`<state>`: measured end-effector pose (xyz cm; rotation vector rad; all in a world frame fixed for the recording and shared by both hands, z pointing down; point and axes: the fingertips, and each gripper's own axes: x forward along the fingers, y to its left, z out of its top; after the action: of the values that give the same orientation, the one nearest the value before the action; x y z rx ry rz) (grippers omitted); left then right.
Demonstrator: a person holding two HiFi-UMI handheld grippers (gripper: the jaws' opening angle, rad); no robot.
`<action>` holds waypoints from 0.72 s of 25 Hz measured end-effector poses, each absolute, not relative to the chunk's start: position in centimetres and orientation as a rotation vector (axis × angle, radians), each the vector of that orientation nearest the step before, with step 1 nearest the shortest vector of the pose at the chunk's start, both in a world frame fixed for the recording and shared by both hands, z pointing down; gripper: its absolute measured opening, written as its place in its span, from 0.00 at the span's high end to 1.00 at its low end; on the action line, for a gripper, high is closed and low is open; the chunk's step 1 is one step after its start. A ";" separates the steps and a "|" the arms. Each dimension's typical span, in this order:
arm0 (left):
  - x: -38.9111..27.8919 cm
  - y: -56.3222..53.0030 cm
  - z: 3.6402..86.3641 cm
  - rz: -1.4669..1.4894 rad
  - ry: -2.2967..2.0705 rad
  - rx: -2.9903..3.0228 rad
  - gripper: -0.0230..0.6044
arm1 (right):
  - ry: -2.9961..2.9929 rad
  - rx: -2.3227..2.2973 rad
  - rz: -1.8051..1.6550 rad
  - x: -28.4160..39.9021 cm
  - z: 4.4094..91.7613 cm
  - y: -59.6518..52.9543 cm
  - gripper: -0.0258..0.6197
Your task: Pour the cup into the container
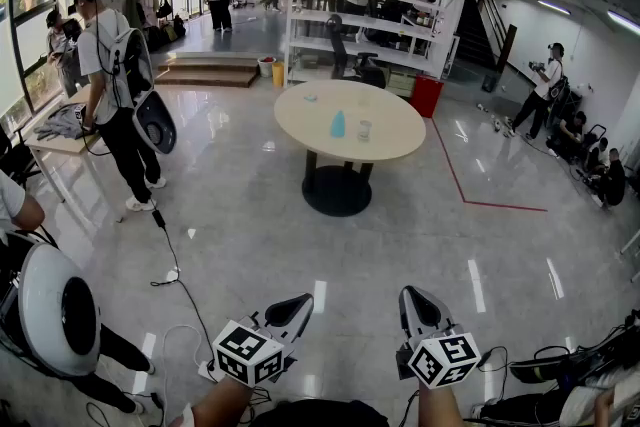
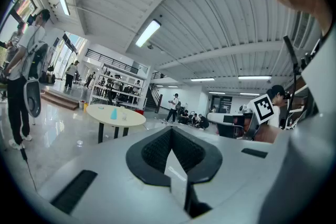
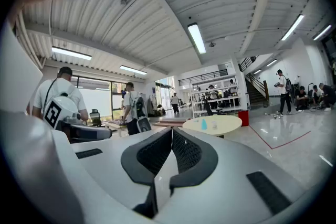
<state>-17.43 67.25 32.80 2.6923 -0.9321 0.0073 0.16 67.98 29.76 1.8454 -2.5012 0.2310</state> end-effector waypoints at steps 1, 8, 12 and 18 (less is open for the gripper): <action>-17.6 66.9 32.9 0.017 -0.925 2.702 0.96 | -2.504 1.847 0.228 -0.2 29.9 67.7 0.95; -18.8 62.5 33.5 -0.043 -0.995 2.673 0.96 | -2.510 1.854 0.288 -0.2 31.7 64.2 0.95; -17.3 59.0 33.8 -0.029 -1.019 2.674 0.96 | -2.540 1.835 0.248 1.2 31.3 60.1 0.95; -12.4 51.7 33.4 -0.001 -1.050 2.675 0.96 | -2.574 1.810 0.216 6.5 30.8 52.2 0.95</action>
<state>-12.43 51.66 33.37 2.6746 -1.0498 -0.0009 6.47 52.20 30.77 1.8103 -2.5742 0.2157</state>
